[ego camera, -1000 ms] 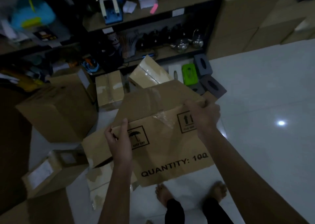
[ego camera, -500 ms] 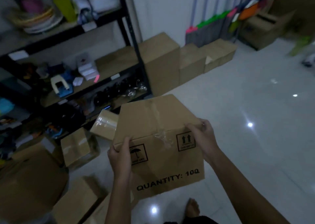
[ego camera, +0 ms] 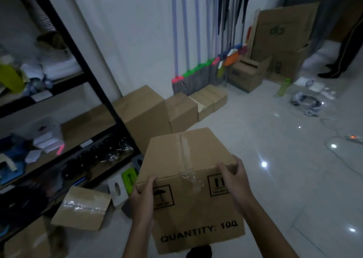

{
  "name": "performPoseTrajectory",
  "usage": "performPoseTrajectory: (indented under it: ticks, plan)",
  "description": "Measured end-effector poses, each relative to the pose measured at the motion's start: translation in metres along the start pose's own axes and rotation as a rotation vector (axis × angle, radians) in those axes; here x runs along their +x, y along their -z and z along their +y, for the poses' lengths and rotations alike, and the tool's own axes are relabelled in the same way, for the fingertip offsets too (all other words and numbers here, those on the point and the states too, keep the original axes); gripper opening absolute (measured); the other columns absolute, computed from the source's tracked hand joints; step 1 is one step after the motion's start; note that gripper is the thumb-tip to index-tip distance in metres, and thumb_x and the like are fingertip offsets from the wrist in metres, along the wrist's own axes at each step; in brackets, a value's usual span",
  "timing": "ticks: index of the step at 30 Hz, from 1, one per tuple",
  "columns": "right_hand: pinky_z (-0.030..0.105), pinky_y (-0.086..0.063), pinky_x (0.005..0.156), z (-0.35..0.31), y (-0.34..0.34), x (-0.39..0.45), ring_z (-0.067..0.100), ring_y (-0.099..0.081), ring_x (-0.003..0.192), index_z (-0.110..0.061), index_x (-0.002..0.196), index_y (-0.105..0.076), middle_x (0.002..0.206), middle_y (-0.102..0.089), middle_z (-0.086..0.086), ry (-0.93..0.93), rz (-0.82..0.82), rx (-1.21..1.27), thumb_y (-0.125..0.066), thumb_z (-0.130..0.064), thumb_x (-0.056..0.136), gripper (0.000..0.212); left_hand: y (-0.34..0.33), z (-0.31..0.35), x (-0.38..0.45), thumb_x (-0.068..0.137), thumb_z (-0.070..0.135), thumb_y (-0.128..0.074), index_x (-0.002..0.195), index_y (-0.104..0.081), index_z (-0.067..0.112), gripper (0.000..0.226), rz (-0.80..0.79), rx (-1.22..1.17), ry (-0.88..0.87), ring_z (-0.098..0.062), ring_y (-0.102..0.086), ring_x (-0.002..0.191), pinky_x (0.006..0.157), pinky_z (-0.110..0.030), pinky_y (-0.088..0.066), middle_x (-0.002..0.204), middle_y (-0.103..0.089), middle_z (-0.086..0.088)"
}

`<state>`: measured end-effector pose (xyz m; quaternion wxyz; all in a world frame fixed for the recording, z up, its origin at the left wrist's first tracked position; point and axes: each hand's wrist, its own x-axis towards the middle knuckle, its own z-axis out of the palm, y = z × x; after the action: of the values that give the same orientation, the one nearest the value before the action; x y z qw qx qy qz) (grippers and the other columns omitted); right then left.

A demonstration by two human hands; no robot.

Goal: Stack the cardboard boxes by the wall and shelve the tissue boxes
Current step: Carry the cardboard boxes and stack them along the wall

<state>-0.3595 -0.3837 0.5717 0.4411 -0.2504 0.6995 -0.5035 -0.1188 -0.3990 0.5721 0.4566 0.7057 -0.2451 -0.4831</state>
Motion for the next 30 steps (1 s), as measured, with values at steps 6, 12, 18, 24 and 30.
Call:
performPoseTrajectory:
  ticks: [6, 12, 18, 24, 30]
  plan:
    - [0.048, -0.056, 0.094, -0.038, 0.0, 0.109, 0.02, -0.061, 0.108, -0.036, 0.137, -0.043, 0.12, -0.06, -0.005, -0.032, 0.011, -0.05, -0.064, -0.039, 0.094, 0.049, -0.092, 0.037, 0.069, 0.082, 0.045, -0.078, 0.125, -0.066, 0.026, 0.049, -0.056, 0.038, 0.009, -0.026, -0.063, 0.107, 0.097, -0.051, -0.053, 0.118, -0.068, -0.001]
    - [0.047, -0.059, 0.087, -0.073, 0.011, 0.209, 0.021, -0.065, 0.104, -0.032, 0.137, -0.044, 0.117, -0.063, -0.001, -0.085, 0.01, -0.067, -0.066, -0.039, 0.092, 0.05, -0.181, 0.079, 0.135, 0.05, 0.079, -0.08, 0.13, -0.062, 0.038, 0.091, -0.103, 0.151, 0.065, -0.025, -0.064, 0.111, 0.094, -0.056, -0.055, 0.125, -0.067, 0.004]
    - [0.04, -0.06, 0.081, -0.103, 0.027, 0.305, 0.02, -0.065, 0.103, -0.031, 0.134, -0.046, 0.117, -0.063, -0.001, -0.113, 0.004, -0.034, -0.067, -0.037, 0.093, 0.047, -0.272, 0.1, 0.197, 0.04, 0.088, -0.079, 0.14, -0.053, 0.015, 0.126, -0.096, 0.185, 0.073, -0.032, -0.06, 0.122, 0.098, -0.06, -0.052, 0.139, -0.061, -0.009]
    - [0.047, -0.06, 0.086, -0.138, 0.039, 0.428, 0.021, -0.066, 0.102, -0.036, 0.127, -0.05, 0.115, -0.065, -0.001, -0.111, -0.068, -0.049, -0.07, -0.038, 0.088, 0.044, -0.364, 0.133, 0.232, 0.043, 0.079, -0.085, 0.138, -0.058, 0.029, 0.111, -0.071, 0.12, 0.059, -0.024, -0.067, 0.108, 0.09, -0.051, -0.059, 0.126, -0.068, 0.001]
    - [0.046, -0.058, 0.09, -0.182, 0.05, 0.538, 0.019, -0.064, 0.105, -0.032, 0.129, -0.049, 0.115, -0.064, -0.002, -0.098, -0.22, -0.122, -0.073, -0.037, 0.088, 0.048, -0.439, 0.171, 0.25, 0.067, 0.052, -0.086, 0.144, -0.053, 0.021, 0.089, -0.03, 0.085, 0.054, -0.021, -0.064, 0.109, 0.076, -0.034, -0.054, 0.128, -0.065, 0.001]
